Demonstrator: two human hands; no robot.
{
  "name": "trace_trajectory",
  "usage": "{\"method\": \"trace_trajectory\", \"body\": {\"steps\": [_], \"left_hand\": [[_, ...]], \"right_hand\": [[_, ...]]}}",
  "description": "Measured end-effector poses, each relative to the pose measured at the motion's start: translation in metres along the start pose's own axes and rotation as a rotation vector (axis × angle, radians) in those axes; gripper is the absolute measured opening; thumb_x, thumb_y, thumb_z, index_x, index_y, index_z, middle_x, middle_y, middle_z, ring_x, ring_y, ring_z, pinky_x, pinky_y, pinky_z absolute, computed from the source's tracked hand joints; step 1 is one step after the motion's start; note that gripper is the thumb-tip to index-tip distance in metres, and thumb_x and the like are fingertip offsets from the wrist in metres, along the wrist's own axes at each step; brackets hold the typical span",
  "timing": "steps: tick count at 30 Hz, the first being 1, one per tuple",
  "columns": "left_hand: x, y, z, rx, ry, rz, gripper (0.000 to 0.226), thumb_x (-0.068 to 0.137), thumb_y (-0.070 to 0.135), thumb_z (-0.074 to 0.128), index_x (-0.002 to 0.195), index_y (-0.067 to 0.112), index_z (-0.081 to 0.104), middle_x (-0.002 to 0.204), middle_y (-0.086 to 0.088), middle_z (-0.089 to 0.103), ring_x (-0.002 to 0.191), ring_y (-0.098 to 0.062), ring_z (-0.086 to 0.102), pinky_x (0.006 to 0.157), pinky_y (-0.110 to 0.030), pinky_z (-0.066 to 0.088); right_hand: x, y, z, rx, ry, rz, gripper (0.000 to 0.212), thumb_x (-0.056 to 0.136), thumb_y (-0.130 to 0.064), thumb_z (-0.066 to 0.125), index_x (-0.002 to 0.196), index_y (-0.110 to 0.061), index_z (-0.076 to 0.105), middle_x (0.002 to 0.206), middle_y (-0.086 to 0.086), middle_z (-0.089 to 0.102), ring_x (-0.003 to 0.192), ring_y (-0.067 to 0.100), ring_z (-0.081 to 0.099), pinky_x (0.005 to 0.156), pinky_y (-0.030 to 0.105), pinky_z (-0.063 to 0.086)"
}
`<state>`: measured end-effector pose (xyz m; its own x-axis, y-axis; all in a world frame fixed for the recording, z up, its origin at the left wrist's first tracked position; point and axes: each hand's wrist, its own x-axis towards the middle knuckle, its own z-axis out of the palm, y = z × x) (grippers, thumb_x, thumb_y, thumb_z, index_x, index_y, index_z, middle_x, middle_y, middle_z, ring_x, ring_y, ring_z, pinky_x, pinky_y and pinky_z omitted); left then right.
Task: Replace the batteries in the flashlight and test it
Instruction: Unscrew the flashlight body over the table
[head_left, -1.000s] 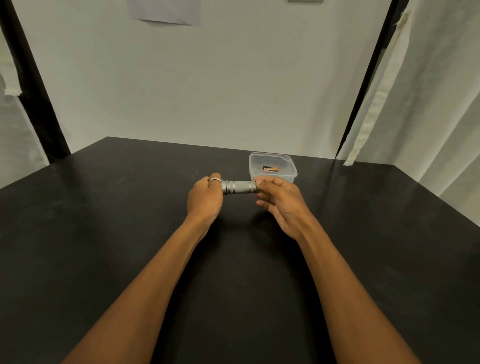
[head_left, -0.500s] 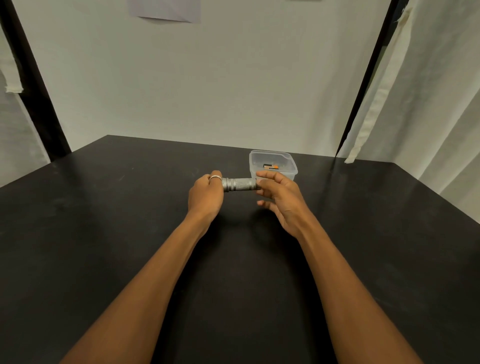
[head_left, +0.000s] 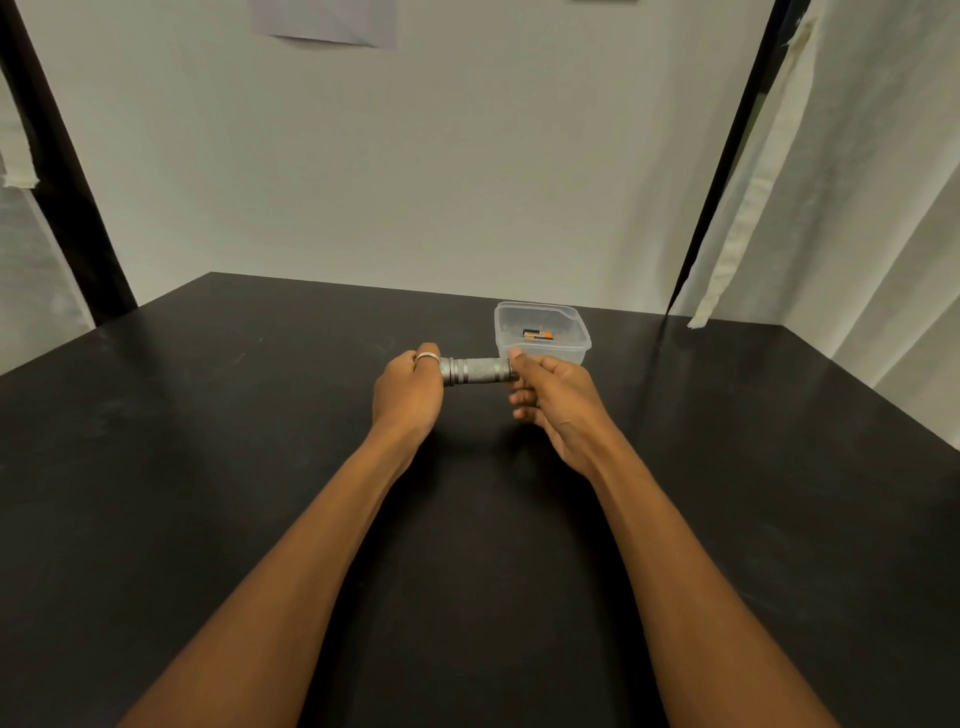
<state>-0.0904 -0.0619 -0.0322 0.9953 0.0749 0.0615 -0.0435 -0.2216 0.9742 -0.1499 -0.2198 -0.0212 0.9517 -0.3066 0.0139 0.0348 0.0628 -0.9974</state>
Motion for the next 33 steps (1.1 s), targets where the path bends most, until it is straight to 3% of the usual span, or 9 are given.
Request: {"method": "trace_trajectory", "body": {"steps": [6, 8, 12, 16, 19, 23, 26, 29, 33], "left_hand": [[0.0003, 0.0001, 0.0005, -0.004, 0.002, 0.002, 0.038, 0.097, 0.04, 0.038, 0.094, 0.012, 0.064, 0.083, -0.007, 0.059, 0.073, -0.021, 0.051, 0.07, -0.039, 0.046], [0.0002, -0.0003, 0.0001, -0.001, 0.004, 0.003, 0.04, 0.098, 0.04, 0.037, 0.096, 0.011, 0.065, 0.083, -0.007, 0.059, 0.074, -0.021, 0.051, 0.07, -0.039, 0.047], [0.0007, -0.0012, -0.0004, 0.003, 0.0, 0.008, 0.043, 0.098, 0.042, 0.037, 0.096, 0.009, 0.064, 0.081, -0.006, 0.058, 0.071, -0.021, 0.05, 0.069, -0.039, 0.046], [0.0006, -0.0005, -0.0005, -0.007, 0.001, -0.005, 0.043, 0.096, 0.042, 0.037, 0.098, 0.009, 0.065, 0.086, -0.009, 0.062, 0.073, -0.022, 0.051, 0.071, -0.038, 0.046], [0.0, -0.0001, -0.0011, -0.016, -0.002, -0.011, 0.042, 0.097, 0.042, 0.037, 0.098, 0.01, 0.065, 0.087, -0.008, 0.062, 0.074, -0.022, 0.051, 0.071, -0.038, 0.047], [-0.0006, 0.0002, -0.0008, -0.03, -0.011, -0.006, 0.037, 0.097, 0.042, 0.037, 0.089, 0.016, 0.062, 0.083, -0.007, 0.058, 0.072, -0.021, 0.048, 0.068, -0.038, 0.043], [-0.0012, 0.0002, -0.0009, -0.036, -0.012, 0.004, 0.036, 0.096, 0.041, 0.037, 0.085, 0.016, 0.06, 0.08, -0.006, 0.056, 0.07, -0.02, 0.047, 0.067, -0.038, 0.043], [-0.0017, 0.0004, -0.0013, -0.026, -0.013, 0.005, 0.035, 0.099, 0.04, 0.037, 0.087, 0.016, 0.06, 0.081, -0.006, 0.056, 0.071, -0.02, 0.048, 0.068, -0.038, 0.044], [-0.0019, 0.0006, -0.0008, -0.031, -0.026, 0.009, 0.035, 0.098, 0.04, 0.037, 0.084, 0.017, 0.059, 0.08, -0.006, 0.056, 0.07, -0.021, 0.047, 0.068, -0.038, 0.043]], "right_hand": [[-0.0016, -0.0019, -0.004, 0.127, -0.069, -0.072, 0.019, 0.095, 0.0, 0.064, 0.108, -0.011, 0.075, 0.11, 0.011, 0.073, 0.098, 0.018, 0.07, 0.08, 0.03, 0.06], [-0.0017, -0.0012, -0.0035, 0.131, -0.068, -0.068, 0.016, 0.096, -0.005, 0.067, 0.109, -0.011, 0.074, 0.113, 0.013, 0.073, 0.097, 0.019, 0.07, 0.081, 0.031, 0.061], [0.0011, 0.0024, -0.0008, -0.013, 0.014, -0.034, 0.026, 0.098, -0.03, 0.069, 0.102, -0.004, 0.073, 0.084, 0.01, 0.07, 0.072, 0.014, 0.065, 0.07, 0.028, 0.059], [0.0013, 0.0022, -0.0041, 0.079, -0.042, -0.078, 0.011, 0.096, -0.007, 0.068, 0.104, -0.004, 0.074, 0.097, 0.012, 0.072, 0.084, 0.017, 0.069, 0.079, 0.031, 0.061], [-0.0008, -0.0001, -0.005, 0.159, -0.094, -0.094, 0.019, 0.093, 0.006, 0.065, 0.103, -0.007, 0.073, 0.106, 0.012, 0.071, 0.095, 0.018, 0.071, 0.084, 0.033, 0.061], [-0.0013, -0.0001, -0.0039, 0.145, -0.096, -0.051, 0.013, 0.096, -0.01, 0.068, 0.109, -0.009, 0.072, 0.104, 0.009, 0.073, 0.091, 0.017, 0.071, 0.077, 0.029, 0.061], [0.0005, 0.0016, -0.0022, 0.031, -0.035, -0.027, 0.029, 0.099, -0.031, 0.068, 0.106, -0.004, 0.073, 0.087, 0.008, 0.07, 0.074, 0.013, 0.066, 0.067, 0.027, 0.059], [0.0013, 0.0021, -0.0036, 0.011, -0.035, -0.043, 0.028, 0.098, -0.026, 0.069, 0.108, 0.0, 0.073, 0.087, 0.01, 0.07, 0.074, 0.014, 0.066, 0.067, 0.026, 0.058], [-0.0014, -0.0017, -0.0097, 0.068, -0.063, -0.058, 0.016, 0.095, -0.009, 0.07, 0.11, -0.006, 0.076, 0.11, 0.013, 0.076, 0.096, 0.022, 0.072, 0.077, 0.03, 0.061]]}}
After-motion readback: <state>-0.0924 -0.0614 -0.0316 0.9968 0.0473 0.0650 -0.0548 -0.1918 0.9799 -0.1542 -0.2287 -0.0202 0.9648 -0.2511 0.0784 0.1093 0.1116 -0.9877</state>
